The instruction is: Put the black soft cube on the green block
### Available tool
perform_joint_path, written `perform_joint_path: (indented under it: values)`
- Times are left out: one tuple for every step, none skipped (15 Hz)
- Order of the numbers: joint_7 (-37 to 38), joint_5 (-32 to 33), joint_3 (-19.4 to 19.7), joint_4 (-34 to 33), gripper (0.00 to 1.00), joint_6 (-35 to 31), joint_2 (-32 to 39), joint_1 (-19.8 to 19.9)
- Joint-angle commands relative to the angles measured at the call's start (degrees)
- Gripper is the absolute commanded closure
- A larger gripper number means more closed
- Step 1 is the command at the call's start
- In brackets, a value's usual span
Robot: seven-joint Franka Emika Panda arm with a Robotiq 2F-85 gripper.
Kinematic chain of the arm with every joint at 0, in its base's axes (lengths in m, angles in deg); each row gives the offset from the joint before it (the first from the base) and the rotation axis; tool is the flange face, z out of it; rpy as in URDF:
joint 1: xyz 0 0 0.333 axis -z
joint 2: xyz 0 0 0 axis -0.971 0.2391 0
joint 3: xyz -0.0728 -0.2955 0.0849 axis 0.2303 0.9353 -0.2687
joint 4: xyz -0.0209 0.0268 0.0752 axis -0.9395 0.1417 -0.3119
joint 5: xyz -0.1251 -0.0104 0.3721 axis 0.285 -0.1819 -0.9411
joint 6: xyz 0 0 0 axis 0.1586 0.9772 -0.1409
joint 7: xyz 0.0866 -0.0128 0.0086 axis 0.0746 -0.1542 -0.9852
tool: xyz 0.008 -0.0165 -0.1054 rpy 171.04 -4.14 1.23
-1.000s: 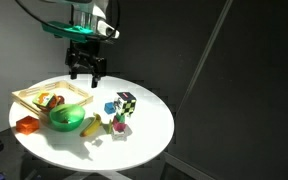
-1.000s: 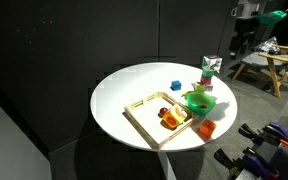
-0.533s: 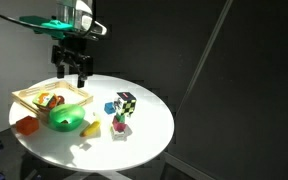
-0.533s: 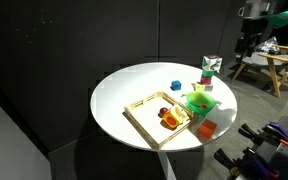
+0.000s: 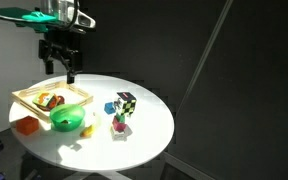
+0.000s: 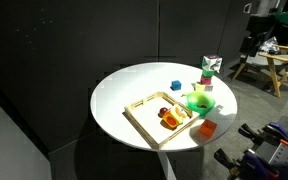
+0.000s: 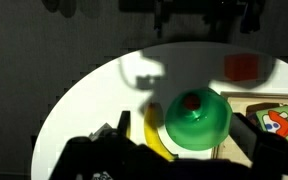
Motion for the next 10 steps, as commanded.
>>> perform_joint_path:
  values:
    - [0.5,-0.7,-0.1,2.1,0.0,0.9,-4.5,-0.5]
    - [0.5,-0.8,-0.1,2.3,0.0,1.0,-5.2,-0.6]
    - [0.3,-0.9,0.0,2.4,0.0,1.5,-6.0,-0.7]
    - [0.4,-0.9,0.0,2.5,0.0,1.8,-6.6,-0.7]
    - [0.4,-0.8,0.0,2.5,0.0,2.4,-7.4,-0.6]
    - [0.0,-0.8,0.3,2.3,0.0,3.4,-8.4,-0.4]
    - [0.0,-0.7,0.3,2.2,0.0,4.0,-9.0,-0.4]
    - [0.0,-0.7,0.4,2.1,0.0,4.7,-9.6,-0.4]
    - [0.1,-0.6,0.5,1.8,0.0,5.5,-10.1,-0.3]
    - [0.0,-0.5,0.5,1.6,0.0,6.1,-10.5,-0.3]
